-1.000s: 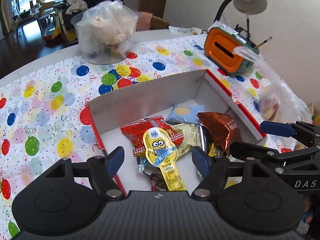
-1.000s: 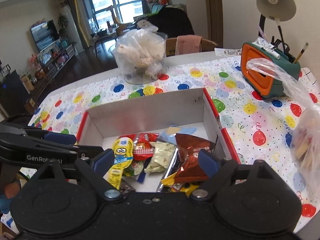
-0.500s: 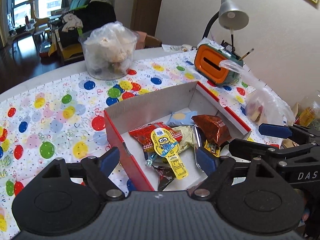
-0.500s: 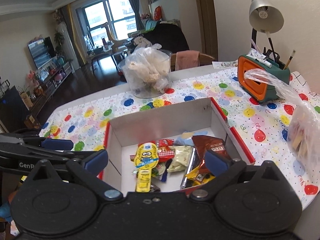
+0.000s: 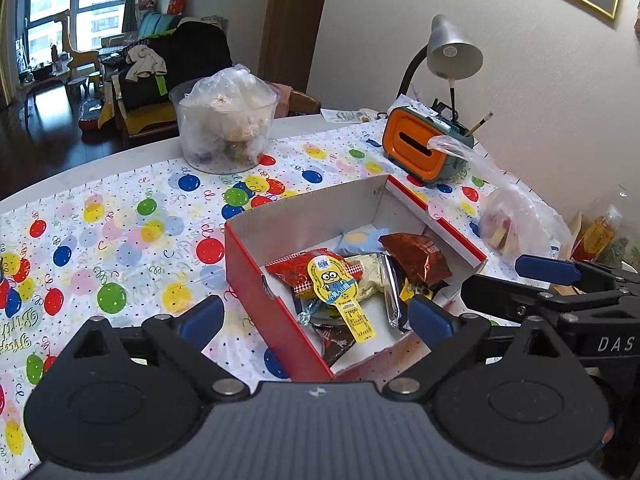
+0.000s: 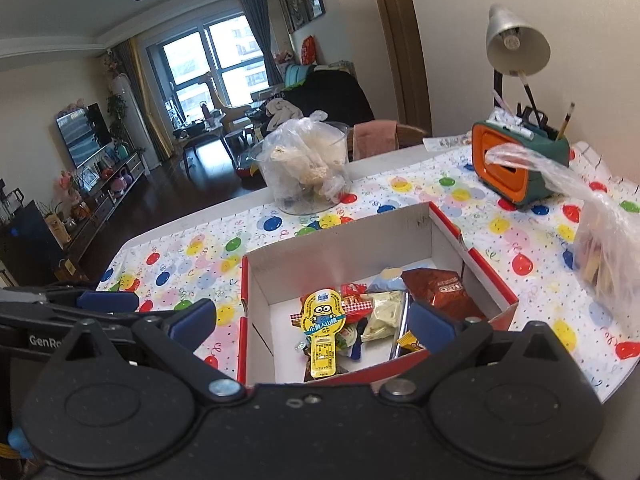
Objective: Organize snacks
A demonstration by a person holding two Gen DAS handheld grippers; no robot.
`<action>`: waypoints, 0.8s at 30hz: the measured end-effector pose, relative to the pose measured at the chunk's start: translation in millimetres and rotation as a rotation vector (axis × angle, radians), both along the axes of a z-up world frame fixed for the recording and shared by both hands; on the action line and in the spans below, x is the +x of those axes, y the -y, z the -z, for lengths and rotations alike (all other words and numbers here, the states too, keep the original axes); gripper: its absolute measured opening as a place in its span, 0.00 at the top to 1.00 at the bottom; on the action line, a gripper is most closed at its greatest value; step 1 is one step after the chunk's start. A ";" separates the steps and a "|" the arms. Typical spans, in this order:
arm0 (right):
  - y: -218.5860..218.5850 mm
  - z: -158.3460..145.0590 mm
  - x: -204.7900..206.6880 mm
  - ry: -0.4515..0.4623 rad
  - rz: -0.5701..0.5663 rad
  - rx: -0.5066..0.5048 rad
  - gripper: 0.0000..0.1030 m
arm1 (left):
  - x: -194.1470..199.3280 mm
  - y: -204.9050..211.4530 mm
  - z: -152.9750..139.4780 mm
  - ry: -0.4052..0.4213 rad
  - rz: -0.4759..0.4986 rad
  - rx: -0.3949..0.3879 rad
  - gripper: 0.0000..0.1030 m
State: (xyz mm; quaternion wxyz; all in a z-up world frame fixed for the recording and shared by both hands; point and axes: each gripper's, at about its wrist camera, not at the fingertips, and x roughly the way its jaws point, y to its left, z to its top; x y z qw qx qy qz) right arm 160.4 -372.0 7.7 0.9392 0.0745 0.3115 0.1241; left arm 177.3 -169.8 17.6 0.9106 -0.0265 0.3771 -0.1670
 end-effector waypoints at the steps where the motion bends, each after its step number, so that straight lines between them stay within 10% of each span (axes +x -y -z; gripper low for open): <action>1: -0.8 -0.3 -2.9 0.007 0.003 -0.001 0.00 | -2.2 -0.4 -0.6 0.003 -0.002 0.005 0.04; 24: -11.6 -0.6 -24.5 0.041 -0.010 -0.020 0.00 | -22.5 -7.6 3.6 0.011 -0.090 0.008 0.04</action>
